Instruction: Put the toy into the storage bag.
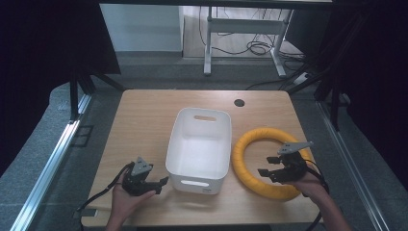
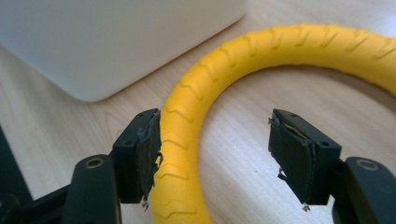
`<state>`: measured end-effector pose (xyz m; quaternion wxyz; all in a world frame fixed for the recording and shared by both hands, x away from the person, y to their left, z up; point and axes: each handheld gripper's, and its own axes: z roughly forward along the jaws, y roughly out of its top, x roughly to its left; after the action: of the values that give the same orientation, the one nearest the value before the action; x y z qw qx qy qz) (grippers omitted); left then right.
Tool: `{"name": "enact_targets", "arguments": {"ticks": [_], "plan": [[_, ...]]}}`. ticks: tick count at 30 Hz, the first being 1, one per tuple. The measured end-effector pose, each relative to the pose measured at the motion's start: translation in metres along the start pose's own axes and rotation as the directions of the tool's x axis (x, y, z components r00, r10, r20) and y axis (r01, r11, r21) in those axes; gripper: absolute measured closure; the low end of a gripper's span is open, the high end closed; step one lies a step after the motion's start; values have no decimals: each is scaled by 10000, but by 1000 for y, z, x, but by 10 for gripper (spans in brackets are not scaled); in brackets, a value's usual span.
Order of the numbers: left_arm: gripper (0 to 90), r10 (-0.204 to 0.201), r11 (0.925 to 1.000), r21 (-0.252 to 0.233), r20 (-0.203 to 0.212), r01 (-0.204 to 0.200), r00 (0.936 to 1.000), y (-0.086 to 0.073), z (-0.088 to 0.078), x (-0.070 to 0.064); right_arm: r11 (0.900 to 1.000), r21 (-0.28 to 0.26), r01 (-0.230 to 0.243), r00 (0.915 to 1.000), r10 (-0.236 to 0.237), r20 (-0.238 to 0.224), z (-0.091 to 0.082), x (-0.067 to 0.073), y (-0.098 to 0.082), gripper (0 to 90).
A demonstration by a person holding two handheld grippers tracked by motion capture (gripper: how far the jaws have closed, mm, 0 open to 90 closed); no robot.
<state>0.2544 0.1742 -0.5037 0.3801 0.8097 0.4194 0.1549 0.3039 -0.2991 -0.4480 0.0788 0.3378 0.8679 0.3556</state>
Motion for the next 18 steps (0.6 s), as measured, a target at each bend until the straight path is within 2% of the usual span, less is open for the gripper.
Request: {"name": "enact_targets", "arguments": {"ticks": [1, 3, 7, 8, 9, 11, 12, 13, 15, 16, 17, 18], "plan": [[235, 1, 10000, 53, -17, -1, 10000, 0, 1, 0, 9993, 376, 67, 9999, -62, -136, 4, 2, 3, 364], [235, -9, 10000, 94, -31, 9, 10000, 0, 2, -1, 9973, 715, 170, 9997, -158, -182, 8, 5, 6, 370], [235, -1, 9999, 101, -27, 2, 10000, 0, 2, -1, 9905, 1326, 352, 9988, -303, -387, 16, 11, 13, 374], [234, -1, 9999, 101, -27, 2, 10000, 0, 2, -1, 9905, 1326, 352, 9988, -303, -387, 16, 11, 13, 374], [234, 16, 10000, 58, 8, -16, 10000, 0, 1, 0, 9858, 1636, 380, 9980, -292, -559, 20, 14, 16, 380], [234, 5, 10000, 74, 65, -5, 10000, 0, 1, 0, 9790, 1975, 505, 9975, -396, -587, 24, 17, 18, 381], [234, 5, 10000, 74, 65, -5, 10000, 0, 1, 0, 9790, 1975, 505, 9975, -396, -587, 24, 17, 18, 381], [234, 13, 9999, 110, 105, -14, 9999, 0, 2, -1, 9691, 2378, 651, 9964, -501, -688, 29, 19, 20, 381], [234, 28, 9998, 175, 123, -30, 9999, -1, 3, -1, 9565, 2795, 835, 9949, -642, -776, 35, 21, 22, 381], [234, 28, 9998, 175, 123, -30, 9999, -1, 3, -1, 9565, 2795, 835, 9949, -642, -776, 35, 21, 22, 381], [234, 29, 9998, 185, 135, -32, 9999, -1, 3, -1, 9516, 2928, 928, 9941, -718, -817, 37, 22, 22, 381], [234, 26, 9998, 183, 141, -29, 9999, -1, 3, -1, 9422, 3180, 1051, 9933, -838, -799, 40, 24, 22, 379]]}}
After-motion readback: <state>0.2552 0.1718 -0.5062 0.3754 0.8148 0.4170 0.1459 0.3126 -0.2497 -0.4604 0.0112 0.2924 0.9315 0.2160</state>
